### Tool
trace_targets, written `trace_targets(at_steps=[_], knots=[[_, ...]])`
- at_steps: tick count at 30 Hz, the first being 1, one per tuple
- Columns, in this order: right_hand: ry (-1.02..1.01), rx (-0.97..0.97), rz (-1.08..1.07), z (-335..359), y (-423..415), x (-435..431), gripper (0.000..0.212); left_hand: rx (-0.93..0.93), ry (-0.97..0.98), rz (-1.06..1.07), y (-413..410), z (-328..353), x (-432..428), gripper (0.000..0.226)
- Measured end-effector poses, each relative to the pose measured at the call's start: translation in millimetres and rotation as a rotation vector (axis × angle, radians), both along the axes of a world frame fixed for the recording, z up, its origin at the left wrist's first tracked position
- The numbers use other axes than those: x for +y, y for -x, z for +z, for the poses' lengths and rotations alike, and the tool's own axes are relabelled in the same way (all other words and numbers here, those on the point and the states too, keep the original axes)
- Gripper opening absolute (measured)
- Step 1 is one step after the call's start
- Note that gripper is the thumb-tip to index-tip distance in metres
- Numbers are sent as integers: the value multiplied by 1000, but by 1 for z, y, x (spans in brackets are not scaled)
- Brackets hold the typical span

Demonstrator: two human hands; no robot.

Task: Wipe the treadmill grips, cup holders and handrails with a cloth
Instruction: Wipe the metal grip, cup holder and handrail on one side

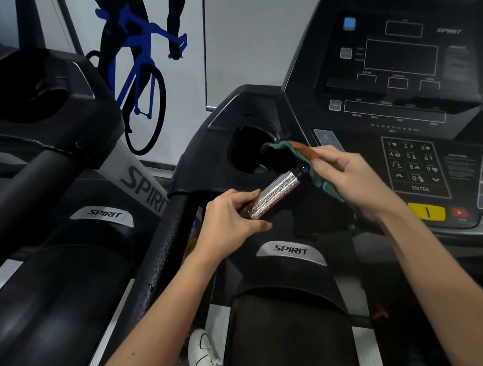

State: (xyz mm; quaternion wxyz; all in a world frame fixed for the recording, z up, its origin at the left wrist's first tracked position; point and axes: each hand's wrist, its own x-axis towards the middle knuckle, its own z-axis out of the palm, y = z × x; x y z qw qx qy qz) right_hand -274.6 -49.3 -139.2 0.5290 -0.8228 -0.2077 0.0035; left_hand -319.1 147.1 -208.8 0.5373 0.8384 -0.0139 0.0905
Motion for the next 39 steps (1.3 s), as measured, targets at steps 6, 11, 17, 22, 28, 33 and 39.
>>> trace_targets(at_steps=[6,11,17,22,28,33,39], knots=[[-42,-192,-91,-21,15,-13,35,-5,3,-6,0,-1,0,65],[-50,-164,-104,-15,12,-15,30,-4,-3,-12,0,-1,1,65],[-124,-31,-27,-8,1,-3,31,-2,-3,-19,0,-2,1,66],[-158,-80,-172,-21,13,-13,27,-13,-12,-19,-1,-3,2,66],[-32,-225,-66,-6,11,-2,30,-16,2,-20,0,-2,2,65],[-75,86,-79,3,-7,10,22,-22,-1,-20,0,-3,2,65],[-184,184,-152,-11,8,-2,23,-30,15,-21,-2,-5,3,64]])
